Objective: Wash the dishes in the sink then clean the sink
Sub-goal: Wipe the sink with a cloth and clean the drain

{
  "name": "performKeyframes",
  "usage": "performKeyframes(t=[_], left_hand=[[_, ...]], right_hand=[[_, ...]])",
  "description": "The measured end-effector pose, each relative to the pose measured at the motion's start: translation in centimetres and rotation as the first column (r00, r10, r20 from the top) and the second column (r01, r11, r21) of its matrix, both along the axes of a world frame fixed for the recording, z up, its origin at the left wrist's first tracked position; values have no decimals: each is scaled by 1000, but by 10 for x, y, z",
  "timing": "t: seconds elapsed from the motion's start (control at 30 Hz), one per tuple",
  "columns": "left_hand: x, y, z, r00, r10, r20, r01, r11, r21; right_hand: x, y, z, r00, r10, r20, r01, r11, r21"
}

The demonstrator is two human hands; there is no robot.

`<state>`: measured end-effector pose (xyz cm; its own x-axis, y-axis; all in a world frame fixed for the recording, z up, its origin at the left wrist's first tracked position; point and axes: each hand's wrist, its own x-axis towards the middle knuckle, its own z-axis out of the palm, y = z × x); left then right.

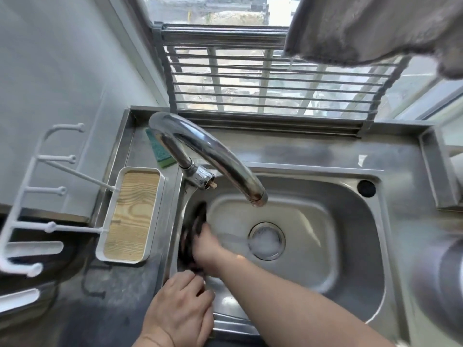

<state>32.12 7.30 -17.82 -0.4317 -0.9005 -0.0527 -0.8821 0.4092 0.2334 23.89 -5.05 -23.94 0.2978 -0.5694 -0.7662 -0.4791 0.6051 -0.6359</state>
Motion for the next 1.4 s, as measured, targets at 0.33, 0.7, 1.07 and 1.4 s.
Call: performKeyframes(t=[0.33, 0.7, 1.07, 1.4], left_hand=[[0, 1, -1, 1000, 18, -12, -17, 999, 50], [0, 0, 0, 1000, 13, 10, -13, 1000, 17], [0, 0, 6, 998, -31, 60, 30, 999, 18], [2, 0, -1, 999, -32, 43, 32, 999, 2]], right_hand=[[-91, -29, -7, 731, 653, -201, -657, 752, 53], [-39, 10, -45, 732, 452, -510, -674, 591, -443], [-106, -5, -32, 700, 400, -592, -677, 634, -373], [-128, -31, -63, 582, 391, -713, -809, 371, -456]])
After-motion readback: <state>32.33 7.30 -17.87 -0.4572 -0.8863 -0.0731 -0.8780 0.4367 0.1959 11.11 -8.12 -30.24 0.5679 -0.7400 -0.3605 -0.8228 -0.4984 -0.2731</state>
